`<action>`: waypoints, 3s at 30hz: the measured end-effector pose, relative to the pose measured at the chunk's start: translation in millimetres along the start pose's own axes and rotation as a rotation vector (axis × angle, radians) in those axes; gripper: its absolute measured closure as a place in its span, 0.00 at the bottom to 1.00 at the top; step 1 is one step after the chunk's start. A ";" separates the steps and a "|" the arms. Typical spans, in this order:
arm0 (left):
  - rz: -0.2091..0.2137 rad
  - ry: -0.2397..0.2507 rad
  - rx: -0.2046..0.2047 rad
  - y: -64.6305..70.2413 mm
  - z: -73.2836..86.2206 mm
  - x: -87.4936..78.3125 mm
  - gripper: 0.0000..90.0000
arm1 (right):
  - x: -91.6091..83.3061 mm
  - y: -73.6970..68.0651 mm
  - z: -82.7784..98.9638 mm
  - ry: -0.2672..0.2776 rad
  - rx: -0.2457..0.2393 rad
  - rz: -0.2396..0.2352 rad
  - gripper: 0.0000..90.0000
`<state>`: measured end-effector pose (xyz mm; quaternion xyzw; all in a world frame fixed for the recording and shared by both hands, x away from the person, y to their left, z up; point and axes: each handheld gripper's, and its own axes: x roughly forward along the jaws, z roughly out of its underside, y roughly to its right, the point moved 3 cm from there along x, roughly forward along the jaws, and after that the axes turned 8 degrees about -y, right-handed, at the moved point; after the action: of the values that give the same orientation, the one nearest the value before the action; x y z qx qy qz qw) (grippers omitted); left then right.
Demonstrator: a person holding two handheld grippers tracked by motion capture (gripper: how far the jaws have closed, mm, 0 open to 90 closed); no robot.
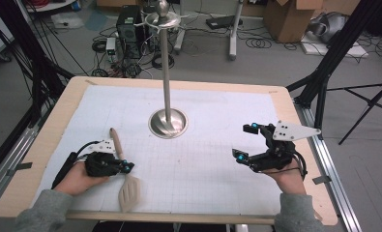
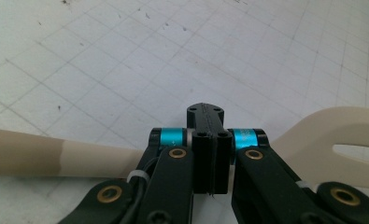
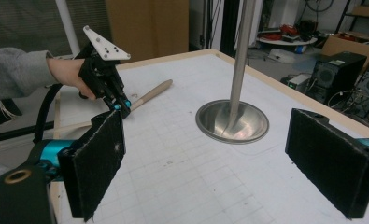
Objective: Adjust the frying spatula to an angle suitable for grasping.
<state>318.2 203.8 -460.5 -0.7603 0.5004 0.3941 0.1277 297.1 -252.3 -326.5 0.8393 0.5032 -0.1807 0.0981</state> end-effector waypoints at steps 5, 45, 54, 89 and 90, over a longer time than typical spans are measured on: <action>0.014 0.002 -0.005 1.3 5.5 -4.3 1.00 | 4.8 1.9 -2.5 0.001 -0.007 -0.009 0.12; -0.220 0.059 -0.072 -63.0 26.0 -35.2 1.00 | -10.6 -5.2 4.8 -0.013 -0.002 0.024 0.12; -0.221 0.077 -0.040 -61.3 14.4 -29.0 1.00 | -19.8 -9.0 9.0 -0.014 0.011 0.043 0.12; -0.190 0.062 0.060 -48.8 -18.9 7.8 1.00 | -41.2 -16.6 21.5 -0.030 0.030 0.069 0.12; -0.187 0.061 0.065 -48.4 -19.7 8.8 1.00 | -41.9 -17.2 21.9 -0.032 0.035 0.072 0.12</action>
<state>370.8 209.0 -463.6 -0.8108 0.4432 0.3408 0.1732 259.5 -285.7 -329.4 0.8554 0.4679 -0.1992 0.0979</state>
